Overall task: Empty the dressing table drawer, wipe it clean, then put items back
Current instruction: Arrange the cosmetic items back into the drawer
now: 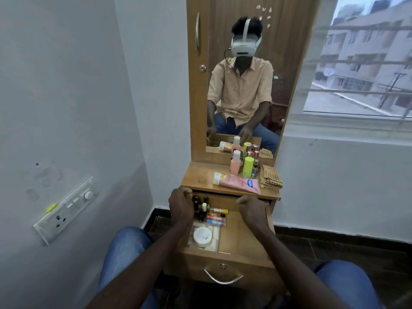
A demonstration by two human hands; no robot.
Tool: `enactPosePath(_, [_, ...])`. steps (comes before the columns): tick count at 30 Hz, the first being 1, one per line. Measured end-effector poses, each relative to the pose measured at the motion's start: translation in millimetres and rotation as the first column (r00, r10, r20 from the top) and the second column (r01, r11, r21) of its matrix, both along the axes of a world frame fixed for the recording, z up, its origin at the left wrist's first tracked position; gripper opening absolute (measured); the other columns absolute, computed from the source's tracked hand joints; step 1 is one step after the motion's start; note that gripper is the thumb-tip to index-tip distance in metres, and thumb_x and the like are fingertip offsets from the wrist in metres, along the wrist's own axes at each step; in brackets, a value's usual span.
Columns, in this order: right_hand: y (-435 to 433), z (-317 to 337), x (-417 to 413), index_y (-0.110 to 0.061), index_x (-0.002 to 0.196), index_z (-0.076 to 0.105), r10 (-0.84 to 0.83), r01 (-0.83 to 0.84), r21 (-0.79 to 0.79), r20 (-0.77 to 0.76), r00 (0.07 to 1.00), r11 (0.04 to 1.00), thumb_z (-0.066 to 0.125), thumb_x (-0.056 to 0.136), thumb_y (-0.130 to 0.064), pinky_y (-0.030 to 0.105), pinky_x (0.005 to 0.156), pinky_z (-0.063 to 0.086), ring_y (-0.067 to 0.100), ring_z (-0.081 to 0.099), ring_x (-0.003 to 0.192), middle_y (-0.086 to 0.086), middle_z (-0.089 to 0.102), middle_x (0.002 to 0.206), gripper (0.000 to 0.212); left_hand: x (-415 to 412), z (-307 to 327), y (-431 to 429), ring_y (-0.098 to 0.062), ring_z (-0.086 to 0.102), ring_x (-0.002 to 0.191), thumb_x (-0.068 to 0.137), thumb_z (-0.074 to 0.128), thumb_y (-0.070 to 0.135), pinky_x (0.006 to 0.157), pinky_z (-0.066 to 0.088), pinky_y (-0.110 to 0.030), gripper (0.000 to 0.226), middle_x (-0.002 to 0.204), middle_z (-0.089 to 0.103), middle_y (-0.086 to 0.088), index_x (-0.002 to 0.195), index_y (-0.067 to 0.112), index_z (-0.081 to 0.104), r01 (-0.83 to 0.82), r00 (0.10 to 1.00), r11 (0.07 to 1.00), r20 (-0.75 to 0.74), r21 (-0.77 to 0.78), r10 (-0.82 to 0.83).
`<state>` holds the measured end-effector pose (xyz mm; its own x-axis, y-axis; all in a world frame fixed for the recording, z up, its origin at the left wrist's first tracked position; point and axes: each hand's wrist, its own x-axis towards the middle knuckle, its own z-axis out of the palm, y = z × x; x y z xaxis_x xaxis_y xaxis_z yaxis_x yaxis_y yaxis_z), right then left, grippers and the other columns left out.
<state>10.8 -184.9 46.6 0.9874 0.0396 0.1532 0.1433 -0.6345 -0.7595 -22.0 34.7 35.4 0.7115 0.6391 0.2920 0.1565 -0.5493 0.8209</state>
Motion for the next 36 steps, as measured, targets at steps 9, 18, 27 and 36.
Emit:
enactPosePath(9, [-33, 66, 30, -0.015, 0.102, 0.082, -0.001, 0.011, -0.054, 0.182, 0.983, 0.998, 0.065, 0.093, -0.003, 0.026, 0.069, 0.056, 0.018, 0.068, 0.100, 0.007, 0.077, 0.114, 0.023, 35, 69, -48, -0.015, 0.059, 0.096, 0.097, 0.067, 0.016, 0.075, 0.045, -0.024, 0.003, 0.103, 0.066, 0.000, 0.099, 0.016, 0.067, 0.234, 0.963, 0.958, 0.096, 0.166, -0.252])
enactPosePath(18, [-38, 93, 80, -0.012, 0.092, 0.083, -0.046, 0.041, 0.022, 0.280, 0.959, 0.999, 0.064, 0.093, 0.000, 0.037, 0.075, 0.062, 0.014, 0.070, 0.088, 0.002, 0.078, 0.095, 0.022, 125, 98, -78, -0.021, 0.064, 0.110, 0.083, 0.085, 0.025, 0.092, 0.055, -0.038, 0.045, 0.120, 0.070, -0.003, 0.123, 0.014, 0.068, 0.398, 0.917, 0.893, -0.060, 0.208, -0.394])
enactPosePath(27, [-31, 72, 103, -0.010, 0.093, 0.083, -0.029, 0.028, 0.007, 0.331, 0.943, 1.000, 0.065, 0.095, -0.004, 0.031, 0.074, 0.059, 0.012, 0.068, 0.084, 0.004, 0.078, 0.096, 0.019, 161, 72, -86, -0.024, 0.065, 0.108, 0.081, 0.086, 0.019, 0.087, 0.057, -0.038, 0.047, 0.117, 0.070, -0.007, 0.121, 0.012, 0.064, 0.372, 0.928, 0.904, -0.124, 0.211, -0.353])
enactPosePath(36, [-27, 74, 113, -0.010, 0.096, 0.082, -0.029, 0.040, -0.024, 0.350, 0.936, 0.999, 0.063, 0.097, -0.004, 0.033, 0.075, 0.061, 0.014, 0.069, 0.084, 0.005, 0.078, 0.096, 0.020, 168, 64, -69, -0.022, 0.065, 0.104, 0.083, 0.084, 0.017, 0.086, 0.056, -0.037, 0.037, 0.115, 0.071, -0.008, 0.115, 0.011, 0.065, 0.357, 0.933, 0.911, -0.132, 0.205, -0.336])
